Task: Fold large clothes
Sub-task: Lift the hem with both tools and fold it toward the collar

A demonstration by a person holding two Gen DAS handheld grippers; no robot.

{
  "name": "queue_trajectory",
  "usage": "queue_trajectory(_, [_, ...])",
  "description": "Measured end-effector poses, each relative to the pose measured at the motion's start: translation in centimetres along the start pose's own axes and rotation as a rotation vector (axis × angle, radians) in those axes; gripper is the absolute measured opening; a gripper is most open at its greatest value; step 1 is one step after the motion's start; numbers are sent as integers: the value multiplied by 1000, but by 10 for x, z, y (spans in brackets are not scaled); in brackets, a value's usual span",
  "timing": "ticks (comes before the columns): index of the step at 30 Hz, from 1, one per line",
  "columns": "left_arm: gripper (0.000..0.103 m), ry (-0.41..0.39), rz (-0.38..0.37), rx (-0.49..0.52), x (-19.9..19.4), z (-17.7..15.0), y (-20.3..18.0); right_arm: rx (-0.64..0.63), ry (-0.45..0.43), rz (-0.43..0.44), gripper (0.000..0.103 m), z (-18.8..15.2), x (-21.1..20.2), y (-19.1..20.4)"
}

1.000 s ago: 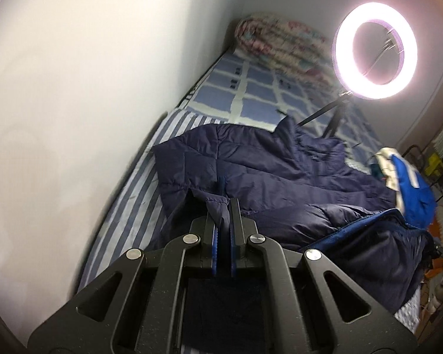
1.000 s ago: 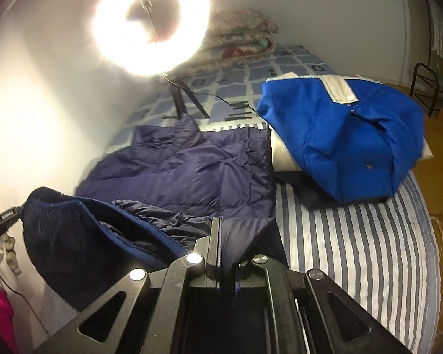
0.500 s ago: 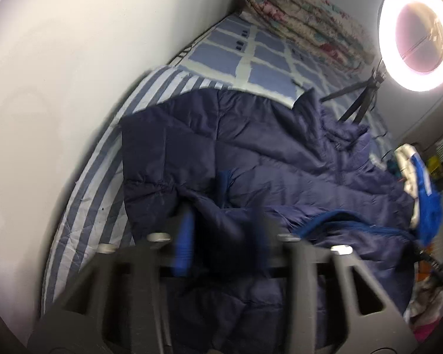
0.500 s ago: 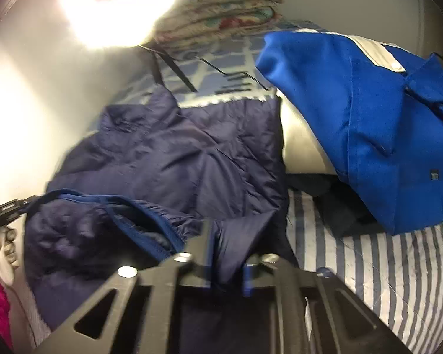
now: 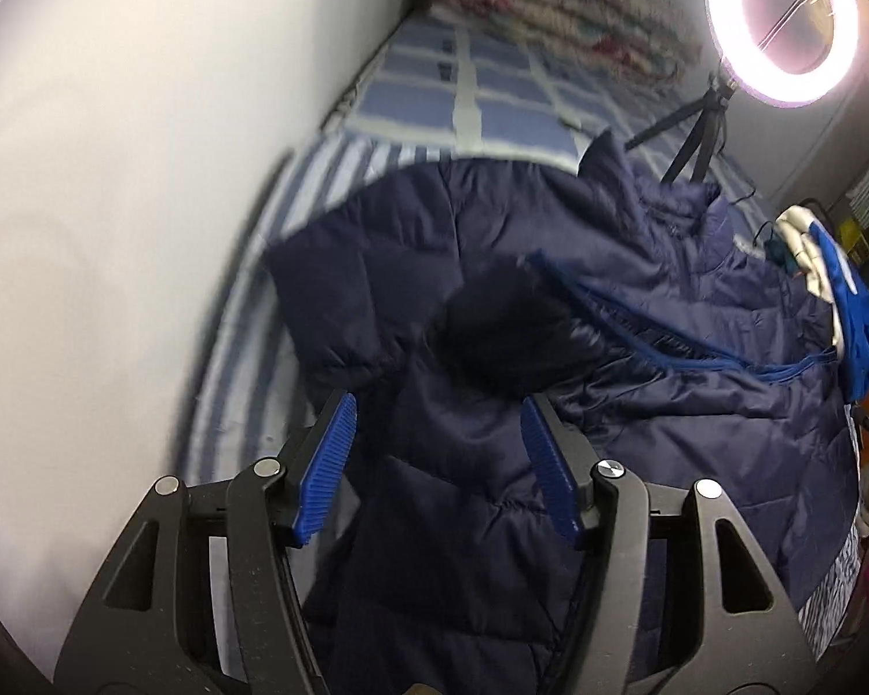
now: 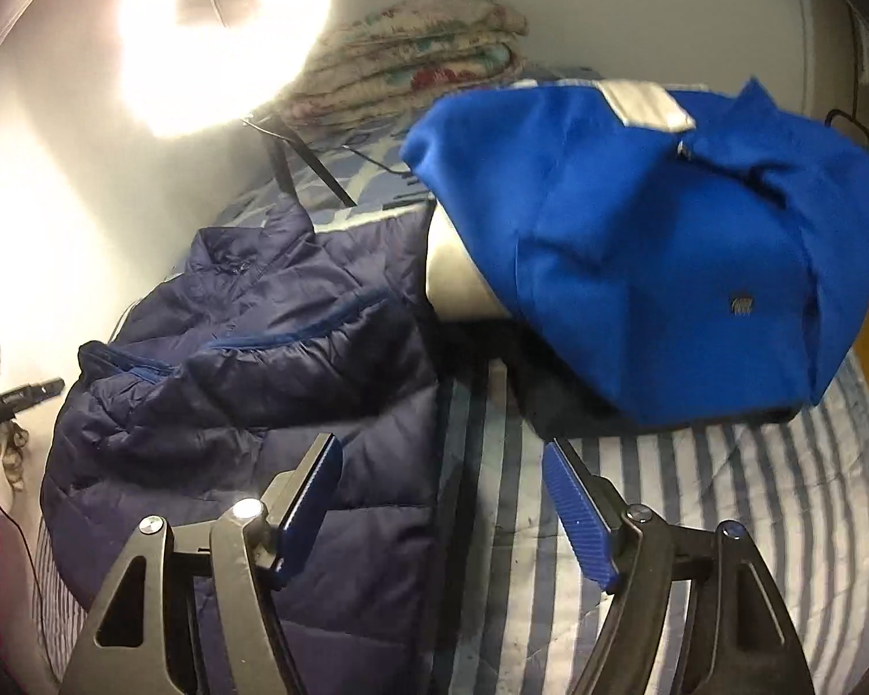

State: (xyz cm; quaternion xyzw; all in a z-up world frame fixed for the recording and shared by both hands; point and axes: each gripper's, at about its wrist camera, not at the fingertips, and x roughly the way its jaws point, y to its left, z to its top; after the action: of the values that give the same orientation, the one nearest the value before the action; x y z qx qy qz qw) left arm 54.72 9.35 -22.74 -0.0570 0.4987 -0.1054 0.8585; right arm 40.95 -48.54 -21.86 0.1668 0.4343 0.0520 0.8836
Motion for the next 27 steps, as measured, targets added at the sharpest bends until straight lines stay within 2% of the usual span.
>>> queue_trajectory(3, [60, 10, 5, 16, 14, -3, -7, 11, 13, 25, 70, 2, 11, 1])
queue_trajectory(5, [45, 13, 34, 60, 19, -5, -15, -18, 32, 12, 64, 4, 18, 7])
queue_trajectory(6, [32, 19, 53, 82, 22, -6, -20, -35, 43, 5, 62, 6, 22, 11])
queue_trajectory(7, [18, 22, 59, 92, 24, -8, -23, -50, 52, -5, 55, 7, 27, 14])
queue_trajectory(8, [11, 25, 62, 97, 26, -9, -26, -62, 64, -11, 39, 7, 31, 18])
queue_trajectory(10, [5, 16, 81, 118, 26, -11, -30, -71, 94, -23, 18, 8, 42, 22])
queue_trajectory(11, [4, 7, 90, 133, 26, -12, -32, -78, 100, -41, 15, 6, 44, 25])
queue_trajectory(12, [3, -3, 100, 146, 24, -14, -35, -93, 96, -57, 4, 5, 44, 29])
queue_trajectory(15, [2, -43, 102, 145, 12, -16, -36, -171, 55, -111, 1, 0, 31, 43])
queue_trajectory(19, [1, -105, 105, 127, -11, -11, -31, -220, -4, -125, 0, 4, 5, 56])
queue_trajectory(27, [1, -208, 136, 138, -38, 32, -31, -279, -141, -165, 0, 46, -25, 79])
